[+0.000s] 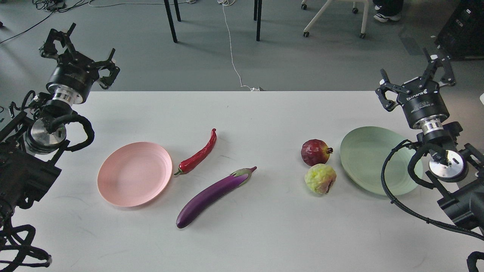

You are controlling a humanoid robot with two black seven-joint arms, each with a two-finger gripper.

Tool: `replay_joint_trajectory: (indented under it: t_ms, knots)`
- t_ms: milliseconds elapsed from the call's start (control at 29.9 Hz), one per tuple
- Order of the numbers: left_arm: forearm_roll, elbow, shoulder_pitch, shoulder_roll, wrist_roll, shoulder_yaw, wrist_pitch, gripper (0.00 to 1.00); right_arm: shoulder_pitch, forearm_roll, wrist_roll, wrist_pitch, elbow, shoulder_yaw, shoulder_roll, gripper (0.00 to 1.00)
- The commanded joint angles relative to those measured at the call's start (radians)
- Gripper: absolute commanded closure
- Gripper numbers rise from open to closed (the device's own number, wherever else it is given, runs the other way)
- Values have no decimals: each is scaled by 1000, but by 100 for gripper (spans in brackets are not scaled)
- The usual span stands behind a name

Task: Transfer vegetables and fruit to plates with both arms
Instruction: 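Raise the right gripper and move it over the fig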

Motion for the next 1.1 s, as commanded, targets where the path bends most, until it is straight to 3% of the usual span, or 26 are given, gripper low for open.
replay_joint_trajectory:
  t_ms: [0, 167, 368, 702, 869, 1069]
  knots:
    - [3, -5, 5, 1, -4, 4, -2, 2, 4, -2, 2, 1, 2, -17, -4, 1]
    - [1, -7, 3, 1, 3, 5, 0, 2, 67, -24, 1, 1, 0, -130, -98, 1]
    - [0, -6, 0, 4, -3, 4, 5, 2, 414, -60, 2, 1, 2, -584, -232, 1]
    - [-3, -12, 0, 35, -3, -2, -3, 2, 889, -234, 4, 1, 61, -1268, -225, 1]
    - [-2, -15, 0, 49, -3, -7, -31, 2, 1085, -431, 5, 1, 184, -1595, -200, 1]
    - [0, -16, -2, 55, -1, 1, -46, 2, 1256, -486, 10, -8, 359, -1920, -119, 2]
